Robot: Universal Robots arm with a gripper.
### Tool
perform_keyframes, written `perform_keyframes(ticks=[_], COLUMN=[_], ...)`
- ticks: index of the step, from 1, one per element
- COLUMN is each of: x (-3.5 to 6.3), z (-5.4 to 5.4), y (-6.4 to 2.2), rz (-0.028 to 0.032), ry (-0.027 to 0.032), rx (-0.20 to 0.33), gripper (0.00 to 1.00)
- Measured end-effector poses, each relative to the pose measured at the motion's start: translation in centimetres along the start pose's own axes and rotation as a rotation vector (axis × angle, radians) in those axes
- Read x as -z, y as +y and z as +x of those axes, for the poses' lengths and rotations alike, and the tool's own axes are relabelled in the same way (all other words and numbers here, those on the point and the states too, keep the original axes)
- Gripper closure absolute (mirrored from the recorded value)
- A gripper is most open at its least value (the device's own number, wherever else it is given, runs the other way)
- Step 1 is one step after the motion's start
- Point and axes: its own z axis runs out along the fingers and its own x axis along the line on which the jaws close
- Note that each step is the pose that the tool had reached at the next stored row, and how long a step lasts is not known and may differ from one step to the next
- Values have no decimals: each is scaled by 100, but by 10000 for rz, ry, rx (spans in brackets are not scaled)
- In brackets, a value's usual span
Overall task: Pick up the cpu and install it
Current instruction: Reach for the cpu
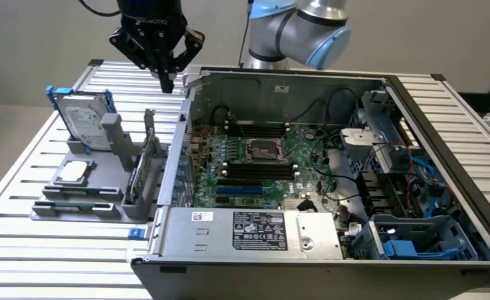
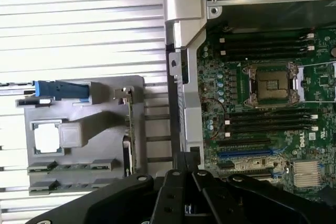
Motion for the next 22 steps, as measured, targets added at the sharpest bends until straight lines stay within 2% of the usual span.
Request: perform_keyframes(ticks=[12,22], x=[-65,-167], z=[546,1005], y=[-20,2], rz=[1,0], ry=[7,8], rx=[-2,-1], gripper=[89,89])
